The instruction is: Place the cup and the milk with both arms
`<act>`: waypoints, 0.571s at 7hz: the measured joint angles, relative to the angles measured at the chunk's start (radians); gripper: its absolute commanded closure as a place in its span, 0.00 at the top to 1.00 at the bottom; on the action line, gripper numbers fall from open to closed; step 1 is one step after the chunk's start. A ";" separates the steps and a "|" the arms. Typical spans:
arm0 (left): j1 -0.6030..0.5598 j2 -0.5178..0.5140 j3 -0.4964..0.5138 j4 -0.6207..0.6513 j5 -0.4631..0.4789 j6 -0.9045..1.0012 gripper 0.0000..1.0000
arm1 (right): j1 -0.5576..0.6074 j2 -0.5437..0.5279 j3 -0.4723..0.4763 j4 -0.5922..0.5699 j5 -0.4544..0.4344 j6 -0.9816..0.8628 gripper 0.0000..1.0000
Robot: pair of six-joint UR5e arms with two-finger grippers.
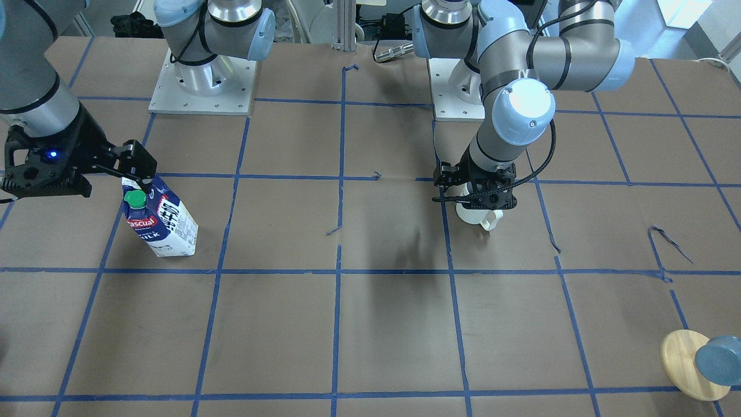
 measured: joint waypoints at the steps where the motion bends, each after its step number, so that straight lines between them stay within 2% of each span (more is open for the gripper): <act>1: 0.000 -0.013 -0.025 0.019 0.002 -0.005 0.14 | -0.025 0.004 0.055 -0.060 0.001 -0.008 1.00; 2: 0.001 -0.020 -0.036 0.026 0.002 -0.015 0.00 | -0.034 0.010 0.103 -0.118 0.000 -0.006 1.00; 4: 0.001 -0.020 -0.034 0.031 0.000 -0.078 0.00 | -0.036 0.008 0.143 -0.162 0.011 0.022 1.00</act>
